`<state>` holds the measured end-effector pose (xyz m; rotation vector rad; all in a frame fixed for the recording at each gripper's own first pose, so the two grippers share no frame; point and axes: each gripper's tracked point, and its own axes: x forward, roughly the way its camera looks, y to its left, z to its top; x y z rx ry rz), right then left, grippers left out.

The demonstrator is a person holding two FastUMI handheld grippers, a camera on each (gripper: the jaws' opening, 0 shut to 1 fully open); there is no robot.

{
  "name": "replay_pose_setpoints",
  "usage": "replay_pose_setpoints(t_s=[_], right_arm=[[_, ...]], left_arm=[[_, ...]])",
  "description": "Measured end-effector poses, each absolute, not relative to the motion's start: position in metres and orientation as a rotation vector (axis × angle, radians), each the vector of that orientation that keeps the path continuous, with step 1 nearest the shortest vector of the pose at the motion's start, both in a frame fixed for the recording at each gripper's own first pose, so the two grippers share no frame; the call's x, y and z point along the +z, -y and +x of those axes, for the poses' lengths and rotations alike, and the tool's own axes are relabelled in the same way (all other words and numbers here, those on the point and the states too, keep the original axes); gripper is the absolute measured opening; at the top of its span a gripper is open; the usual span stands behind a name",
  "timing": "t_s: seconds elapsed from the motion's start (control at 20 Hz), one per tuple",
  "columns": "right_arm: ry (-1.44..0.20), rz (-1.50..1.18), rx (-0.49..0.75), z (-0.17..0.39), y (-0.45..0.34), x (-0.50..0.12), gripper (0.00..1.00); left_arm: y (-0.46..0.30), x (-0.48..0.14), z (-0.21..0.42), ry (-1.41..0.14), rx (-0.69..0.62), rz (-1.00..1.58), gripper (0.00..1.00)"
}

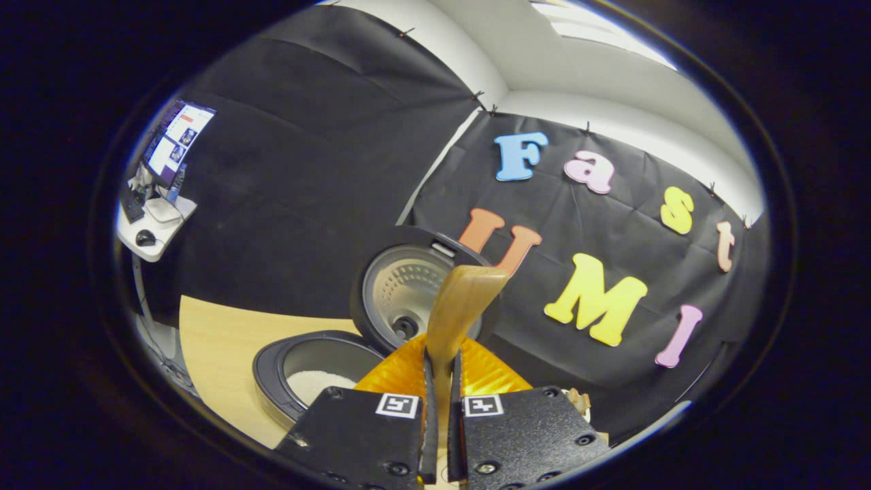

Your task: Close the left gripper, press the button to open the rice cooker; take a wooden spoon from the chopstick holder with the right hand, scoop a spoonful of rice and pour it into the rice cooker, then put the wooden spoon back into the chopstick holder.

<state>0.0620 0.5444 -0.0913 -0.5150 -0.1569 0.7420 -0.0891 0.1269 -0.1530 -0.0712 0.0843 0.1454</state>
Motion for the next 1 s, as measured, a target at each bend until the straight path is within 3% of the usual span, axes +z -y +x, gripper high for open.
replay_pose_setpoints(t_s=[1.0], right_arm=[[0.03, -0.127, 0.384, 0.156, -0.236, -0.041, 0.12]], left_arm=[[-0.104, -0.131, -0.081, 0.006, 0.004, -0.047, 0.95]])
